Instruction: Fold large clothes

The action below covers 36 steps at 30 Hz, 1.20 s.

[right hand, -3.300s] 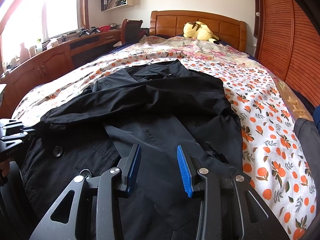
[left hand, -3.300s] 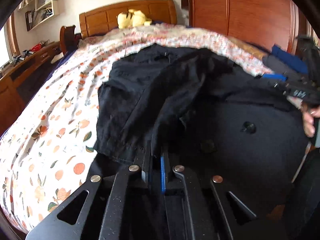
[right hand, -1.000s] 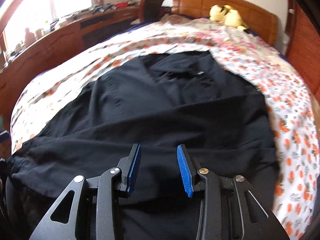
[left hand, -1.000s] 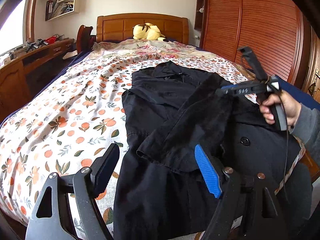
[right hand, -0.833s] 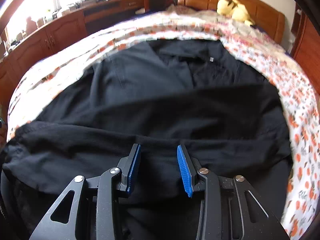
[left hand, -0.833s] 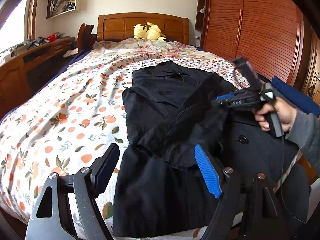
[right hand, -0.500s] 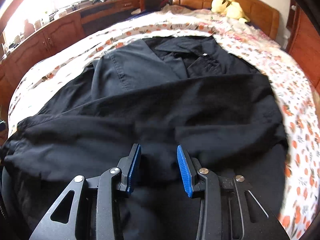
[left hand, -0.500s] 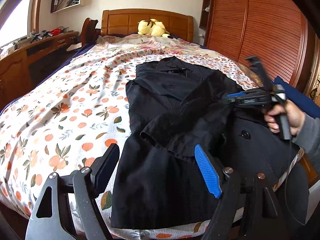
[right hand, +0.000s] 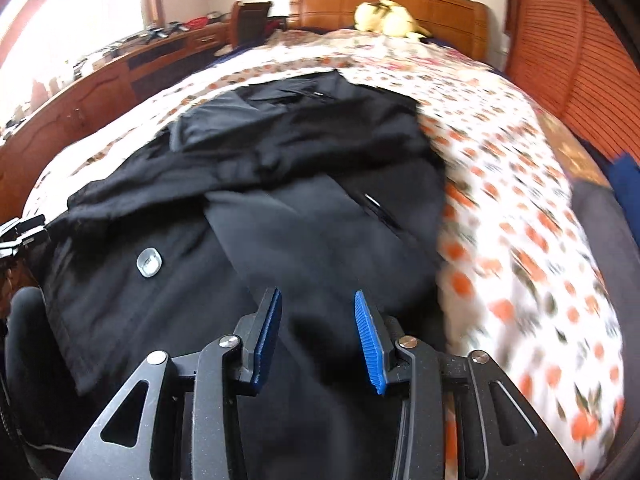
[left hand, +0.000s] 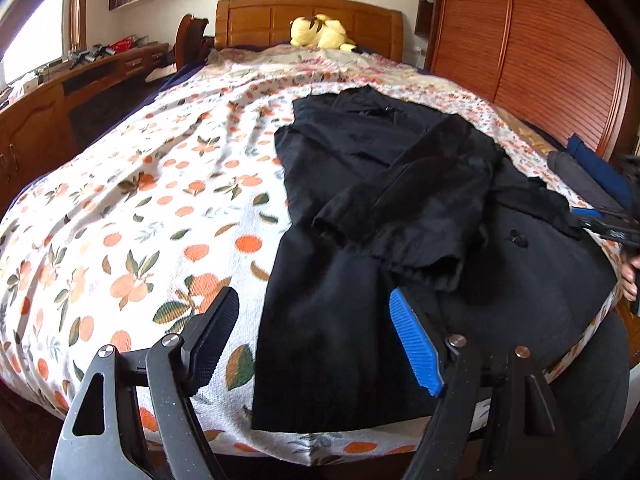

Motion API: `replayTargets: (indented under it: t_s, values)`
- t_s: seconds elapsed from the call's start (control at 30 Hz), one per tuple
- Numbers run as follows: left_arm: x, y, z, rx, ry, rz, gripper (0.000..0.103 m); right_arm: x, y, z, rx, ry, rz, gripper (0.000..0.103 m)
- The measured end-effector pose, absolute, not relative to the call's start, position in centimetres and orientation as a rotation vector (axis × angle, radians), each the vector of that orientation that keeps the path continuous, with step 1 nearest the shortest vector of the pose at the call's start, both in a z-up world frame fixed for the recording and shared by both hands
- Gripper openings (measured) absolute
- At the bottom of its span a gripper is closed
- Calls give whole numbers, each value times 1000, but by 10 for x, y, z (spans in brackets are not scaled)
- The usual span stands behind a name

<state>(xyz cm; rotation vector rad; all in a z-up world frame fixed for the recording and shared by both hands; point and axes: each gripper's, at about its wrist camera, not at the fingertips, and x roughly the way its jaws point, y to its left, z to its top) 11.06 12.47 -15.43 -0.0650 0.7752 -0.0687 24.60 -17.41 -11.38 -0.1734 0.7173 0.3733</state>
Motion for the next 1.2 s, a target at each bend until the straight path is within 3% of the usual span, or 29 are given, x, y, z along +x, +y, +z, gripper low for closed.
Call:
replayTargets:
  t_s: [0.13,0.53,0.63,0.7,1.2]
  values:
    - [112,131,-161,-71,803,-55,78,239,-202,-118,-164,754,292,58]
    - [96,140,-162,-86,810,-60,78,200,-244,-124,-107,776,243,58]
    - [86,139,-161,-81,813,-103,59,187,-248,-125,-101,767,249,58]
    - [80,139,-161,-81,817,-124,52,181,-250,-126,-104,768,254,58]
    - [75,134,-167,-100,827,-159,50,159,-238,-127,-133,786,338,58]
